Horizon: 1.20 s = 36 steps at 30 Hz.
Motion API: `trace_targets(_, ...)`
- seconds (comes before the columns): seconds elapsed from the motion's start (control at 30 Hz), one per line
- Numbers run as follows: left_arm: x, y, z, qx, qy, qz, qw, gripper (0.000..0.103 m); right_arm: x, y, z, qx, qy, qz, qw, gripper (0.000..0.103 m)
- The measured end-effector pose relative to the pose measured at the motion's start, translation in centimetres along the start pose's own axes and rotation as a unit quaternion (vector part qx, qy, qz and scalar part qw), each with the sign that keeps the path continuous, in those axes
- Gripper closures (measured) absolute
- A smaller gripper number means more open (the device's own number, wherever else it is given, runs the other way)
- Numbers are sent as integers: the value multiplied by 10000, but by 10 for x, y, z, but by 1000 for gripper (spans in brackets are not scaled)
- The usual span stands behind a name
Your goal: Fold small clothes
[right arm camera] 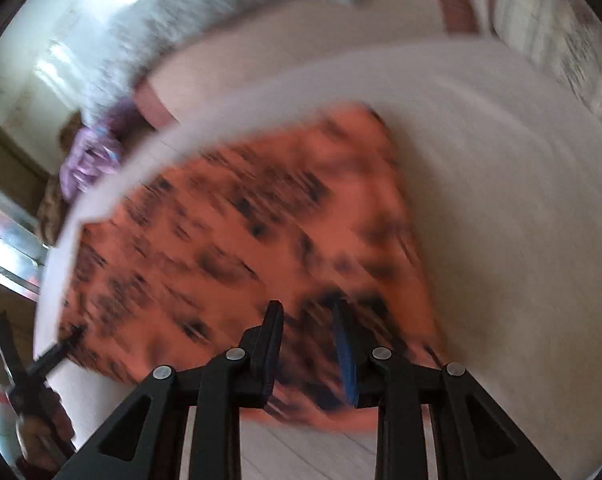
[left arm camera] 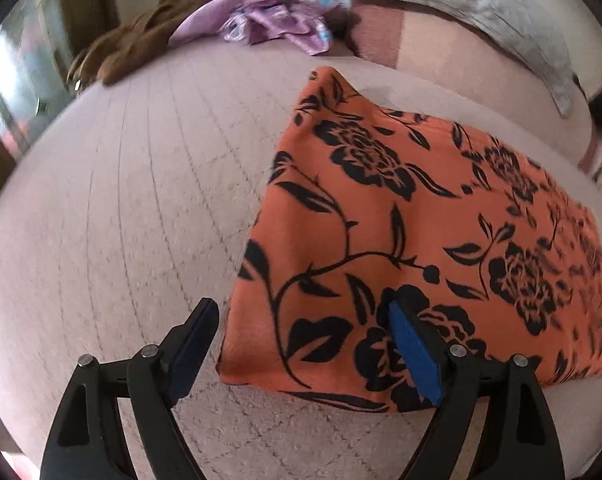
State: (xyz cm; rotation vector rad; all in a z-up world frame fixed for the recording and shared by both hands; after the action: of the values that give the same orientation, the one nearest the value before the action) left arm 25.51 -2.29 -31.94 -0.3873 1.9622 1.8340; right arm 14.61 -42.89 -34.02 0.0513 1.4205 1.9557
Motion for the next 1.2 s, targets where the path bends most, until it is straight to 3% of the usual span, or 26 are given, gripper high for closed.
trace_targets(0.1, -1, 11, 9, 112, 113, -112, 9998, 15, 11, 12, -13, -65, -79, -103, 9999, 74)
trace_targets(0.27, 4, 44, 24, 15, 106, -614, 9981, 16, 4, 43, 1, -361, 11, -470, 9982, 74)
trace_targets(0.37, 2, 54, 34, -340, 71, -919, 9952, 16, 2, 41, 11, -476, -8, -497, 9976, 74)
trace_targets(0.43, 4, 41, 39, -532, 47, -750, 9958, 15, 10, 23, 8, -574, -117, -267, 9979, 74)
trace_targets(0.5, 7, 20, 41, -459, 82, -456, 9979, 14, 21, 2, 4, -563, -221, 52, 9982, 74)
trace_targets(0.67, 5, 23, 32, -739, -150, -540, 9957, 11, 23, 9, 17, -625, -51, -188, 9979, 72)
trace_targets(0.77, 2, 48, 23, -393, -43, -924, 9949, 12, 26, 20, 27, -771, 81, -352, 9964, 72)
trace_targets(0.87, 2, 59, -2, 30, -305, -1120, 9932, 12, 25, 30, 47, -1041, 337, -592, 9922, 72)
trace_targets(0.93, 5, 55, -19, 156, -559, -1073, 9925, 12, 25, 30, 59, -1237, 407, -628, 9895, 72)
trace_targets(1.03, 13, 28, -30, -178, -844, -669, 9940, 11, 29, 14, 73, -1323, 416, -390, 9896, 72)
trace_targets(1.1, 16, 12, -31, -486, -1022, -506, 9923, 7, 35, -6, 72, -1139, 368, -44, 9928, 72)
trace_targets(1.2, 12, 18, -28, -375, -852, -477, 9945, 7, 41, -19, 67, -933, 369, 206, 9947, 72)
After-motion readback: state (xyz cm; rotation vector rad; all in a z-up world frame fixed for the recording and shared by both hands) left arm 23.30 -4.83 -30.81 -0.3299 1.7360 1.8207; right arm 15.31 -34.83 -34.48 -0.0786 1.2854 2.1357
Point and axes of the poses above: each gripper's, at about its wrist camera, not at the fingertips, and y roughly against the way its jaws point, z to its left, x to its underside, the point moved 7 cm from there along -y, roughly the way its jaws point, and after that the axes turned 3 degrees about -x, right-handed, at the moved point
